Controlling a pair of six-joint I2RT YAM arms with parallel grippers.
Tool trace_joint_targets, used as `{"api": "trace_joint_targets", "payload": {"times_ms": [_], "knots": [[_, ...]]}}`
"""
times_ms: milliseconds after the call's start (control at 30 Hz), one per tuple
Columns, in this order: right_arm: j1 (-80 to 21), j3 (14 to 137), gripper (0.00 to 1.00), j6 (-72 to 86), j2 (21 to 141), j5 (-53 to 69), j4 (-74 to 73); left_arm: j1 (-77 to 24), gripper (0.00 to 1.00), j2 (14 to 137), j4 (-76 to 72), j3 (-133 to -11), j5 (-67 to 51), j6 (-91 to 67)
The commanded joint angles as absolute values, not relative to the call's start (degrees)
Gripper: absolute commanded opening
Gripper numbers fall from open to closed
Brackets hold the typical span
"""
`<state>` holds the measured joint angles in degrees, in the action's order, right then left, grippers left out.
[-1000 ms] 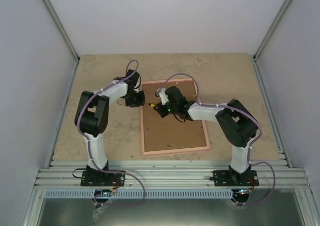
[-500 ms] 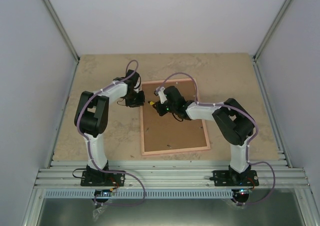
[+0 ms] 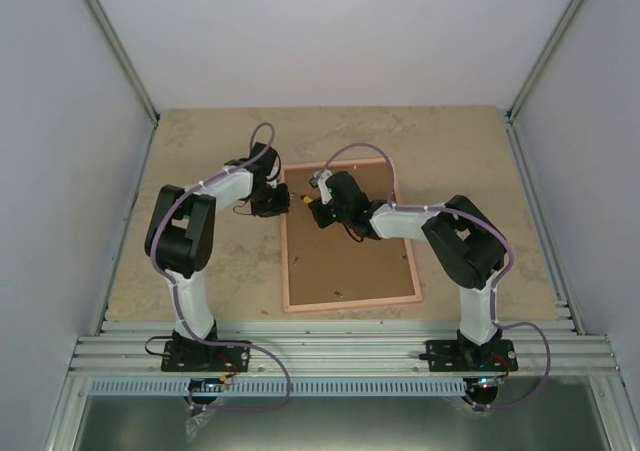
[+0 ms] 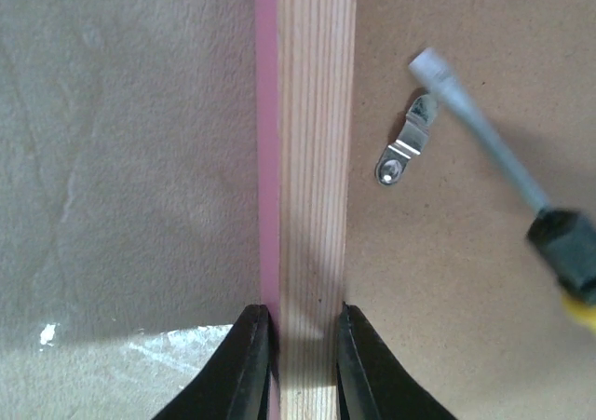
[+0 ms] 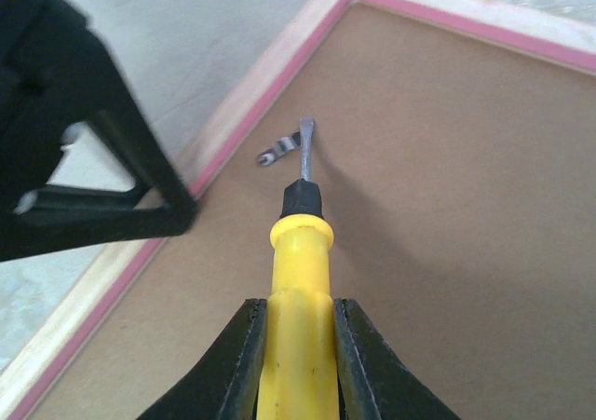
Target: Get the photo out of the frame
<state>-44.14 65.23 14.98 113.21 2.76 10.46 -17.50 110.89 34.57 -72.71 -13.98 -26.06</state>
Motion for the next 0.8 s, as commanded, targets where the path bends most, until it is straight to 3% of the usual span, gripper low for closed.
{"api": "trace_joint_targets", "payload": {"times_ms": [0, 533, 767], "knots": [[-43.4, 65.8, 0.0, 15.2, 114.3, -3.4, 9.1, -18.2, 0.03, 109.9, 36.3, -70.5, -19.1, -28.9], [-41.1, 58.0, 0.0, 14.3, 102.5, -2.3, 7.7, -17.5, 0.03, 105.2, 30.9, -65.9, -18.4, -38.2], [-38.7, 53.3, 0.0, 14.8, 96.6, -2.4, 7.8, -17.5, 0.03, 98.2, 25.0, -57.9, -19.4, -49.2]]}}
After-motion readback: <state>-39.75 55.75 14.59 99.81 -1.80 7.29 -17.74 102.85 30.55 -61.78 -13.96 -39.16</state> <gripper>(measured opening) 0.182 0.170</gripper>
